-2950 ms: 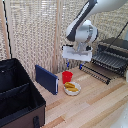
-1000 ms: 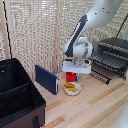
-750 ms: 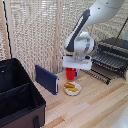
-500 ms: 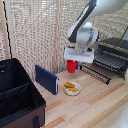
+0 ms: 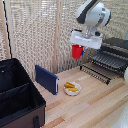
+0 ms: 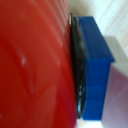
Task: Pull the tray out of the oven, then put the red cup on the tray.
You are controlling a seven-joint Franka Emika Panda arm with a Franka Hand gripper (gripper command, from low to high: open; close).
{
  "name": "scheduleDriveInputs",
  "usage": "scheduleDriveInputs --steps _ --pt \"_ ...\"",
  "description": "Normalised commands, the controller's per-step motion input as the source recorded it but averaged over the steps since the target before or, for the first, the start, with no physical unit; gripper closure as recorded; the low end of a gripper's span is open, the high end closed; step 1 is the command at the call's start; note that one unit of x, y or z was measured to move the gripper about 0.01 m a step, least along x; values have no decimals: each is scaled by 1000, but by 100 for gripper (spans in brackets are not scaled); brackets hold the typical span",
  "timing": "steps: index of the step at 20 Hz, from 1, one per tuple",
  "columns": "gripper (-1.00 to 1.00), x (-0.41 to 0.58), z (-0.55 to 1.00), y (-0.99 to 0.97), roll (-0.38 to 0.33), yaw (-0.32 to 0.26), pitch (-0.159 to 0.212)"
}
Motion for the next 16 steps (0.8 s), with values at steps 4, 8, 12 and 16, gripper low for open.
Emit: scheduleDriveInputs --steps 4,8,12,16 --pt "100 100 306 -739 23 -123 2" --pt "100 131 197 -762 0 -140 0" --pt "100 134 78 -835 0 -116 5" --pt "100 135 0 -877 0 -104 23"
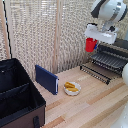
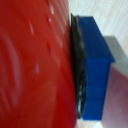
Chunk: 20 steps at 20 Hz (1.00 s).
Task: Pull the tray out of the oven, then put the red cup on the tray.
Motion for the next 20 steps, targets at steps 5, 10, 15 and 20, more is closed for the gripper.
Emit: scheduleDriveInputs --steps 5,10,15,20 --pt "100 145 0 -874 0 -103 31" --pt "100 160 0 -860 -17 -100 52" --pt "100 98 0 -780 -40 -94 67" --pt "100 -69 -79 -353 -120 -30 42"
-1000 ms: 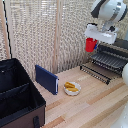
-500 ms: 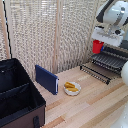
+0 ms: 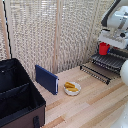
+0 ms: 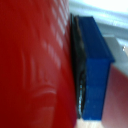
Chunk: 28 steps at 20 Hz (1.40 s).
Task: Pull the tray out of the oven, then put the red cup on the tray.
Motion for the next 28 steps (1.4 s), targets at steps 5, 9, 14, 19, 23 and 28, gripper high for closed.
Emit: scheduleDriveInputs --steps 5,9,14,19,23,28 --pt "100 -210 -234 -31 -169 -10 3" --pt "100 -208 -184 1 -181 -56 50" --pt "100 -158 -130 3 -153 -59 85" --pt "100 -127 -62 34 -139 -61 117" --pt "-100 -109 18 89 -144 -75 134" --pt "-100 -10 273 1 -25 -62 105"
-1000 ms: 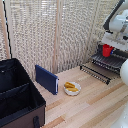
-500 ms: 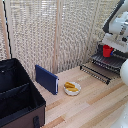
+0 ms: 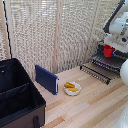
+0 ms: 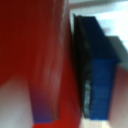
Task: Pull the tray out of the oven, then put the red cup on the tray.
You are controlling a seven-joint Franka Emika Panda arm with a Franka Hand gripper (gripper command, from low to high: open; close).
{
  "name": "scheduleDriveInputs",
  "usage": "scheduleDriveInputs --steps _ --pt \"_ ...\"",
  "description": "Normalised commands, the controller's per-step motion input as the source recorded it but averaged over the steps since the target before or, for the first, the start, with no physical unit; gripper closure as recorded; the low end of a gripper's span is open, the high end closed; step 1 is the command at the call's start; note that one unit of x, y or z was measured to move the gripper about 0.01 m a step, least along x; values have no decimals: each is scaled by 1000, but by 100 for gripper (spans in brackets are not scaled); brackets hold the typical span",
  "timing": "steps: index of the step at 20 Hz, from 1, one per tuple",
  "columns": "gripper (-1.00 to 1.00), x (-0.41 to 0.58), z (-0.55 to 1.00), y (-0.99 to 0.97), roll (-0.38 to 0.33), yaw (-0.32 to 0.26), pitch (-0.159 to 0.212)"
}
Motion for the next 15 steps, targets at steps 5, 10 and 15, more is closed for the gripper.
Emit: scheduleDriveInputs --steps 5,10,15 --pt "-100 0 375 0 9 -62 105" --pt "-100 58 725 -2 57 -57 93" --pt "-100 53 786 43 2 0 96"
